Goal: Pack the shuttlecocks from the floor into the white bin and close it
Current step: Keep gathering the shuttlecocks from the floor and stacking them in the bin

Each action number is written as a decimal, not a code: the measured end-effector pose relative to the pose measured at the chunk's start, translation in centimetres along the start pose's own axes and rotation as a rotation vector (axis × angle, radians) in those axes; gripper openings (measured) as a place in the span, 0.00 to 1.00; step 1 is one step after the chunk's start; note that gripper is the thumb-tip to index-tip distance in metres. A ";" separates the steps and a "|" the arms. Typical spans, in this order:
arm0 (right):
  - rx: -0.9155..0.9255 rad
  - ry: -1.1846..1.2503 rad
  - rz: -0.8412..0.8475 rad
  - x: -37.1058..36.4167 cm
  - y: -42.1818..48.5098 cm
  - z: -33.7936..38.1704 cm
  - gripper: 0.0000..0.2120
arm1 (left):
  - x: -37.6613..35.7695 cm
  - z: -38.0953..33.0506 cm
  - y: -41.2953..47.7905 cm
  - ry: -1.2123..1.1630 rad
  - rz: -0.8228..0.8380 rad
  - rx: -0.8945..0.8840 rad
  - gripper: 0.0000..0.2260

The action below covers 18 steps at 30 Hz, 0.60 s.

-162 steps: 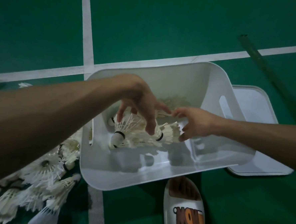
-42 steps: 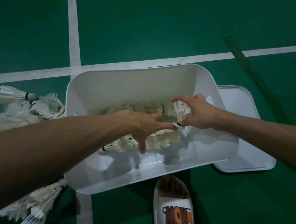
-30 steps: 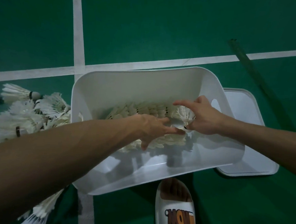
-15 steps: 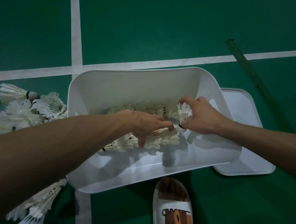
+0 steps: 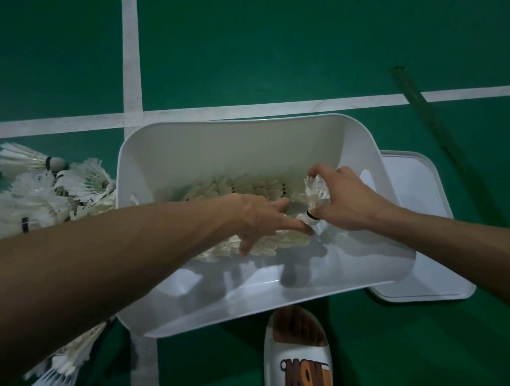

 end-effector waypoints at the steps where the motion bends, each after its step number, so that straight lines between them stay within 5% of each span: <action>1: -0.007 0.013 -0.002 0.1 0.0 -0.1 0.27 | 0.1 0.0 0.0 -0.010 -0.001 0.005 0.57; 10: -0.076 0.189 -0.056 1.1 -0.1 -0.7 0.22 | 0.4 1.0 -0.6 -0.074 -0.059 0.031 0.57; 18: 0.041 -0.063 -0.052 0.2 -0.7 0.6 0.23 | 0.6 0.8 -0.9 -0.056 -0.066 0.014 0.56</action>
Point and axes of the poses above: each hand's wrist, its own y-axis towards the middle knuckle, its own x-axis out of the back of the hand, z = x × y, the point moved 10 cm from there along y, towards the middle knuckle, and after that the axes turned 1 degree about -z, right-handed, at the moved point
